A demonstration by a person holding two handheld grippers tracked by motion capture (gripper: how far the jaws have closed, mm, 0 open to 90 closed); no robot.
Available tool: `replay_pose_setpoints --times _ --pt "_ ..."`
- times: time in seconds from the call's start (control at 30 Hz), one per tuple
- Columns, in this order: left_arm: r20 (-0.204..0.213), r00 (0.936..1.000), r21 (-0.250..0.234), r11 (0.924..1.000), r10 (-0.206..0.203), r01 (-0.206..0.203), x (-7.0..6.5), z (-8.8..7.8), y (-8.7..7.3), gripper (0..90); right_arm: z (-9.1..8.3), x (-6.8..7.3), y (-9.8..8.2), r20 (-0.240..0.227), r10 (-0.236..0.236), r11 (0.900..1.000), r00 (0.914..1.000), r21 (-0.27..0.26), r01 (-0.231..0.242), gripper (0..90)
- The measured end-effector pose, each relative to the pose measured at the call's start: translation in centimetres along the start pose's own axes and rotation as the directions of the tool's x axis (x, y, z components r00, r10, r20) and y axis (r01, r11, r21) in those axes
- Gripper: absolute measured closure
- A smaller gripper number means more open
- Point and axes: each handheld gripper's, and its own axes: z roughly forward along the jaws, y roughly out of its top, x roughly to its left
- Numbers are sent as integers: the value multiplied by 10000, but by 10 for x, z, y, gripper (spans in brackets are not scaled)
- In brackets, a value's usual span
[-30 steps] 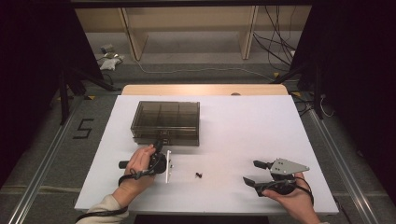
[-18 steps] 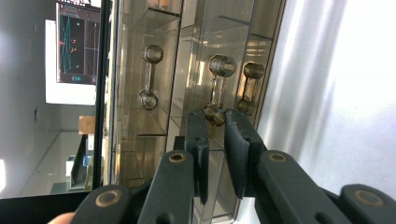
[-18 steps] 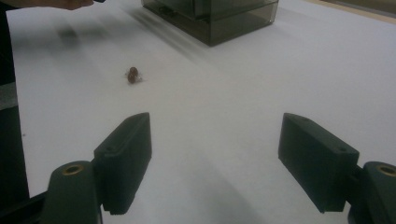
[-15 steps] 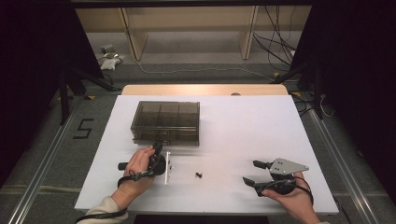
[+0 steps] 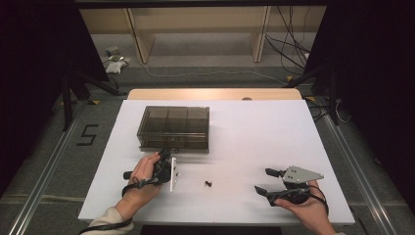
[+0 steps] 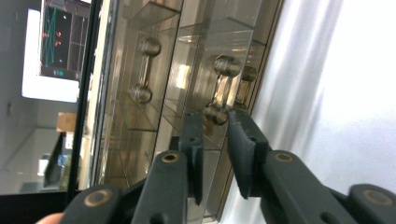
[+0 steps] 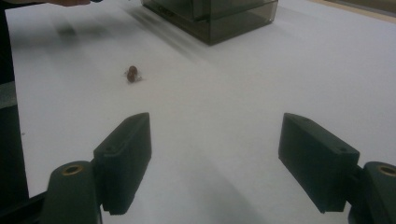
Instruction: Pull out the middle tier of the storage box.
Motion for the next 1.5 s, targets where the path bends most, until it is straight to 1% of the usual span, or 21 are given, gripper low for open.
replay_pose_setpoints --times 0.17,0.23,0.27,0.33,0.4,0.53,0.6,0.63,0.67,0.73,0.8,0.87,0.93,1.0,1.07,1.1,1.17,1.23,1.27,1.33,1.5 --pt "398 9986 -147 9993 -344 350 4 -2 -4 628 0 0 0 -33 45 10000 10000 37 -45 264" --pt "493 9966 -233 9975 -661 673 7 -4 -7 591 0 0 0 -45 3 10000 10000 26 -3 264" --pt "637 9948 -217 9965 -796 811 8 -5 -7 540 0 0 0 -33 -2 10000 10000 32 2 264" --pt "832 9897 -352 9921 -1168 1201 10 -7 -9 522 0 0 0 -32 -2 10000 10000 35 2 264" --pt "1037 9814 -410 9852 -1615 1664 12 -8 -9 450 1 0 0 -33 -3 10000 10000 59 3 264" --pt "1246 9705 -619 9746 -2063 2151 22 -12 -7 407 1 0 -1 -44 -9 10000 10000 99 9 265" --pt "1549 9593 -594 9670 -2362 2477 28 -12 -7 397 1 0 -1 -49 -8 9999 10000 117 9 265" --pt "1784 9476 -647 9578 -2651 2802 30 -10 -8 397 2 0 -1 -43 -5 9999 10000 149 6 265" --pt "1864 9411 -652 9523 -2820 2982 33 -9 -9 406 2 0 -1 11 -34 9997 10000 237 34 266" --pt "1986 9384 -560 9526 -2829 2990 41 -7 -11 420 3 0 -1 14 -24 9996 10000 264 24 266" --pt "2145 9276 -566 9442 -3059 3245 51 -6 -13 440 3 0 -1 26 -65 9995 10000 298 64 267" --pt "2568 9089 -445 9354 -3285 3507 61 -5 -15 466 3 0 -1 23 -62 9995 10000 295 61 267" --pt "2785 8957 -405 9276 -3466 3715 67 -4 -18 486 3 0 -2 37 -63 9995 10000 317 62 267" --pt "3135 8829 -157 9277 -3496 3730 70 -2 -19 498 4 0 -2 26 -52 9995 10000 322 51 267" --pt "3311 8805 29 9334 -3394 3587 71 0 -20 510 3 0 -2 28 -63 9995 10000 315 63 268" --pt "3476 8751 141 9351 -3367 3541 71 2 -20 517 3 0 -2 25 -73 9995 10000 311 72 268" --pt "3587 8779 259 9436 -3171 3302 71 4 -20 527 3 0 -2 21 -72 9995 10000 300 71 268" --pt "3813 8744 451 9508 -2999 3065 70 8 -19 533 3 0 -2 21 -75 9995 10000 306 74 267" --pt "3891 8760 552 9564 -2850 2867 71 11 -18 541 3 0 -2 19 -78 9995 10000 313 77 268" --pt "3935 8767 551 9590 -2767 2780 71 13 -18 549 3 0 -2 26 -68 9995 10000 320 67 268" --pt "4209 8713 762 9670 -2523 2432 72 17 -18 590 3 0 -2 8 -67 9995 10000 304 67 267"
